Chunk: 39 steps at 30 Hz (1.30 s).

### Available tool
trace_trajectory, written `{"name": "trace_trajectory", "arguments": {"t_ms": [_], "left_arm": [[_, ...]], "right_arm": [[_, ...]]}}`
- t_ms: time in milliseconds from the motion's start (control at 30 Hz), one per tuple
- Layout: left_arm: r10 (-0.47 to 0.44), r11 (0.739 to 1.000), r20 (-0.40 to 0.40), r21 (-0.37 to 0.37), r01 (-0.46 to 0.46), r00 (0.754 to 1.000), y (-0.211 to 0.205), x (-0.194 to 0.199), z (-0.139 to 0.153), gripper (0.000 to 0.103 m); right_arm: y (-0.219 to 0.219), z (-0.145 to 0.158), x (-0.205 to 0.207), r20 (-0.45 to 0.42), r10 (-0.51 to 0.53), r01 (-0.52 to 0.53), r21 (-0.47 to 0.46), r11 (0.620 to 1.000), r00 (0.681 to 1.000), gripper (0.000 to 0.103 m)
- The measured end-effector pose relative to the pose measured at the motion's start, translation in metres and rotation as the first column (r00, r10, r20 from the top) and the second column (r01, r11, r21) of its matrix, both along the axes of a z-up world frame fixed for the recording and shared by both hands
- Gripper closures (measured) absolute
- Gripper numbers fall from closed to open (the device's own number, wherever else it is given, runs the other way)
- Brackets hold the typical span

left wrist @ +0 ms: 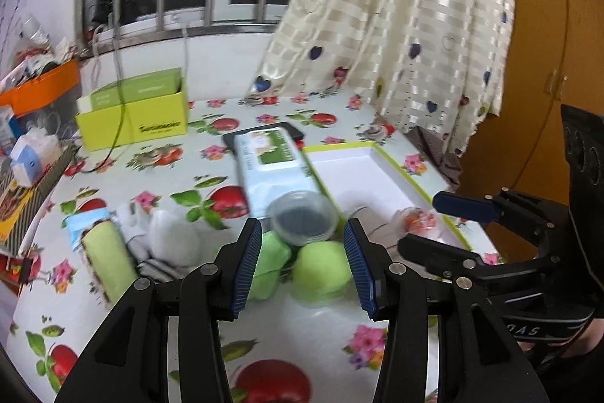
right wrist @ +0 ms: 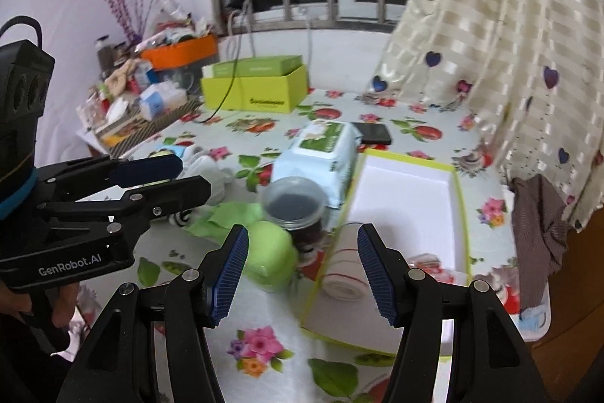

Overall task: Organize soft objects
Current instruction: 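Withdraw both tools from the tray back over the table, then grasp the folded green towel with the striped edge using the left tool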

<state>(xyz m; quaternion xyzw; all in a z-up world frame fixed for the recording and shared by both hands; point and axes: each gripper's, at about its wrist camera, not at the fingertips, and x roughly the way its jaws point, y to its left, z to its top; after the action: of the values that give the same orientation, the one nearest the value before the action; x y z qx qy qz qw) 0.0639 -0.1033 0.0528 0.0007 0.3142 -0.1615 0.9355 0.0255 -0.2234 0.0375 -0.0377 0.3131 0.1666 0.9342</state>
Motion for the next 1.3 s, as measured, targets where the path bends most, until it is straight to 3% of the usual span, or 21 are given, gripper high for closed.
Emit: {"name": "trace_trajectory", "arguments": {"t_ms": [600, 1300], "left_arm": [[0.151, 0.988, -0.047, -0.016, -0.152, 0.987, 0.072, -0.001, -0.025, 0.056], [0.322, 0.942, -0.133, -0.058, -0.331, 0.937, 0.145, 0.011, -0.055, 0.056]], "right_arm": [[0.042, -0.004, 0.012, -0.021, 0.073, -0.073, -0.007, 0.997, 0.997, 0.043], [0.078, -0.017, 0.022, -0.066, 0.175, -0.176, -0.004, 0.984, 0.982, 0.043]]}}
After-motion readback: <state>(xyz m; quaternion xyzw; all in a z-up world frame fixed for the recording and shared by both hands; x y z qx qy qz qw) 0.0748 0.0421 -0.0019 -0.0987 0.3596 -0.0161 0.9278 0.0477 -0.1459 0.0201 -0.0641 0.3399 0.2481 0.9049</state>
